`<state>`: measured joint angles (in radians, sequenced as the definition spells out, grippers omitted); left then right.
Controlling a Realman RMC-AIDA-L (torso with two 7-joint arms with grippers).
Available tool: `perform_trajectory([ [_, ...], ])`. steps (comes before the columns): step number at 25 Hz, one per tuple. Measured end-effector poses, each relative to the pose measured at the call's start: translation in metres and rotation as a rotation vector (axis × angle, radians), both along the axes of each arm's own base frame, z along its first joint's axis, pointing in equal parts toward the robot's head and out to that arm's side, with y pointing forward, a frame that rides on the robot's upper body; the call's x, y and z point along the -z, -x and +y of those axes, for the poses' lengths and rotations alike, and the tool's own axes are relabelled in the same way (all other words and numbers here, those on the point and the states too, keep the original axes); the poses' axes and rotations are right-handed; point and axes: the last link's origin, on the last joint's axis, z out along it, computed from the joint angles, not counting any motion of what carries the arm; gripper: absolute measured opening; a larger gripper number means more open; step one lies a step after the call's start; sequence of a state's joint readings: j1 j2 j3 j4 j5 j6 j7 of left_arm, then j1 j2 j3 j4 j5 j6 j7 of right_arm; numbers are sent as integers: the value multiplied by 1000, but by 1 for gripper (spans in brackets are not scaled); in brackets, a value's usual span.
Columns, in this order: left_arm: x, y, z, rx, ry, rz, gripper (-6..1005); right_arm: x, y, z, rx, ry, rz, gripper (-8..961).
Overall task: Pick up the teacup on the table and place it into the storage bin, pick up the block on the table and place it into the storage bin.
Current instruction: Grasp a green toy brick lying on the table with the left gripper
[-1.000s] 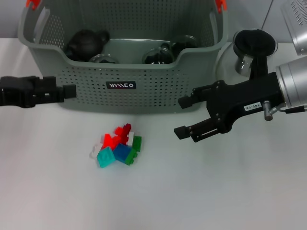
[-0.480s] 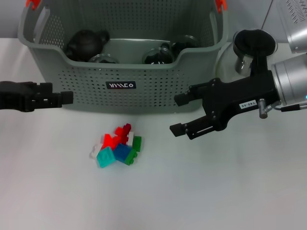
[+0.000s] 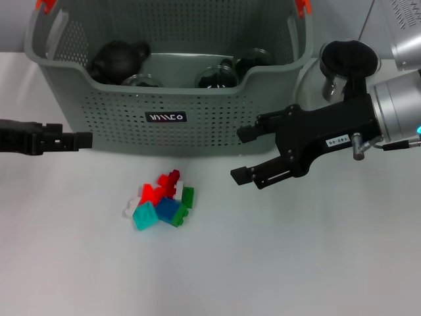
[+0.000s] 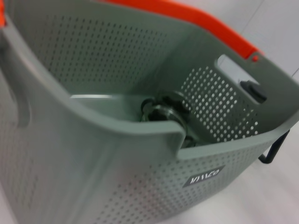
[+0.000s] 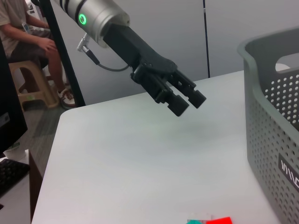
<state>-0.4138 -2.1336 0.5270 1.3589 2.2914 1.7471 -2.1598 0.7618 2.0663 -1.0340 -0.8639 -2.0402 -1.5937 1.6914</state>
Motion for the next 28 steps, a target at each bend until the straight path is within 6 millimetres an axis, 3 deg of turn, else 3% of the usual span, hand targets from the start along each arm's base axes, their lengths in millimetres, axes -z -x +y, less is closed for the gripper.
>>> perform_trajectory([
  [14,9,5,5,-6,53,82,832,-1,3,0,-5,6,0,882],
  [28,-7,6,15,-12,-51,14,830,0,3,1,-3,5,0,882],
])
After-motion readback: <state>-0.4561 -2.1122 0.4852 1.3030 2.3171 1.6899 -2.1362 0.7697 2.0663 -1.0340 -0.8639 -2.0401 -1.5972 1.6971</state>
